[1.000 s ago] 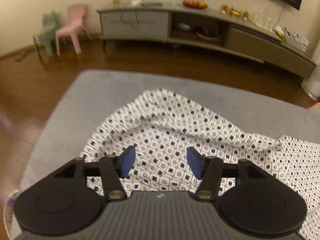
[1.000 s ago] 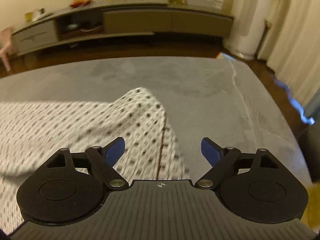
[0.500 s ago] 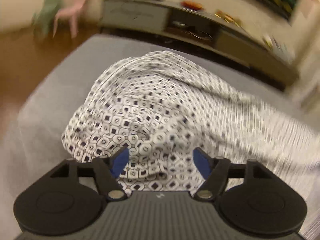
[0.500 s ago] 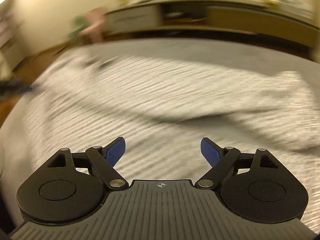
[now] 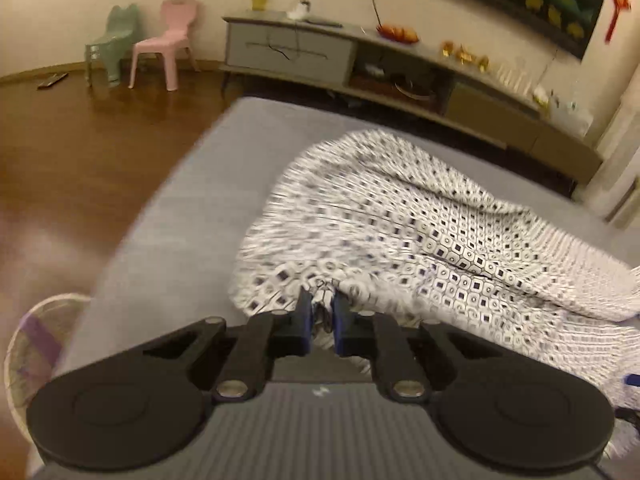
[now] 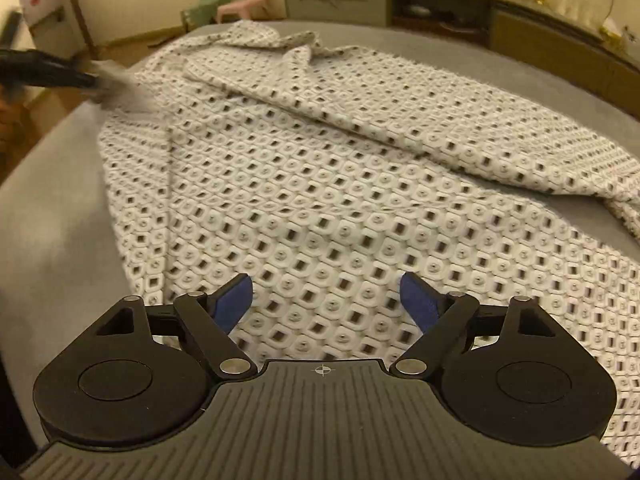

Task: Fold clothes
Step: 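Release the shirt and smooth it flat with both grippers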

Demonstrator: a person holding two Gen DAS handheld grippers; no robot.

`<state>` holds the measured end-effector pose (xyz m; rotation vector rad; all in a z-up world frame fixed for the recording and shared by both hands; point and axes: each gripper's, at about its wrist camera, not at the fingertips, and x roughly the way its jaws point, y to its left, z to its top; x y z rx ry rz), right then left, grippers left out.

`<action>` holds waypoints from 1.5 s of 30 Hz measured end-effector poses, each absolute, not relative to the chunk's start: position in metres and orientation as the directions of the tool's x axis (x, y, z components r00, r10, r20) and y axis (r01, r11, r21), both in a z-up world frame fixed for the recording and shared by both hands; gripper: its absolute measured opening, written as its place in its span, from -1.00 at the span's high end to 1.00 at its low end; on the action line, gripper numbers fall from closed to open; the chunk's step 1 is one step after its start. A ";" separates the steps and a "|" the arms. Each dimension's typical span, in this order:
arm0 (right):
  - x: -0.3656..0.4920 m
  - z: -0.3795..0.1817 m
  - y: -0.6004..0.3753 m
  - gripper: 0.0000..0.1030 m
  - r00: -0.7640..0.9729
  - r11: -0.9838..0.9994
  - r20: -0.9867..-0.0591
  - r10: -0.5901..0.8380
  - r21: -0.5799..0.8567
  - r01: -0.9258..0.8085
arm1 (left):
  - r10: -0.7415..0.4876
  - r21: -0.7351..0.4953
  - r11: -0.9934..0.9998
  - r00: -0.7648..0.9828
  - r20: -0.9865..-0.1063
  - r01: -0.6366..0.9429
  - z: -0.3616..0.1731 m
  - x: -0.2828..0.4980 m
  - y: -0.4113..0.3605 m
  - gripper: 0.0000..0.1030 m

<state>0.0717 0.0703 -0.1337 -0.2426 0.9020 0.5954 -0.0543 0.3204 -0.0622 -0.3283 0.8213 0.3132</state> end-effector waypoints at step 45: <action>0.287 -0.125 -0.226 0.65 0.595 0.995 -0.799 0.085 0.095 -0.016 | 0.196 0.057 0.965 0.563 -0.803 -0.254 -0.132 0.220 0.350 0.93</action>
